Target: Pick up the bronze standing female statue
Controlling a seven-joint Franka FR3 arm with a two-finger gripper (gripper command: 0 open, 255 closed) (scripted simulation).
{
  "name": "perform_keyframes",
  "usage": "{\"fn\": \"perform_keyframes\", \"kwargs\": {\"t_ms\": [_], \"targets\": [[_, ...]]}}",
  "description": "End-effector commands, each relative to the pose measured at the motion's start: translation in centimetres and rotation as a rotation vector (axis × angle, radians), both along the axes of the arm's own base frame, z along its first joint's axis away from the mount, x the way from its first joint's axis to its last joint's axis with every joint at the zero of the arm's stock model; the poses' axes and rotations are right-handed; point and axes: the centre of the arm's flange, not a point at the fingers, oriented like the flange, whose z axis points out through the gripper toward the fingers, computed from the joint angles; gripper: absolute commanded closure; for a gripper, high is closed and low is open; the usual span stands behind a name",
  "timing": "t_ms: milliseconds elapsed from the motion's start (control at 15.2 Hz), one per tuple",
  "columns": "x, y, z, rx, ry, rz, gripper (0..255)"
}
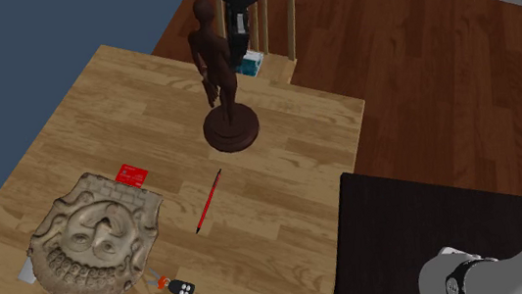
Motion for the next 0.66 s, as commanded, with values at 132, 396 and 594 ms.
{"fn": "perform_keyframes", "kwargs": {"t_ms": [132, 396, 594], "targets": [[-0.1, 0.0, 2.3, -0.001, -0.002, 0.000, 255], [-0.1, 0.0, 4.5, -0.001, -0.002, 0.000, 255], [-0.1, 0.0, 5.1, -0.001, -0.002, 0.000, 255]]}}
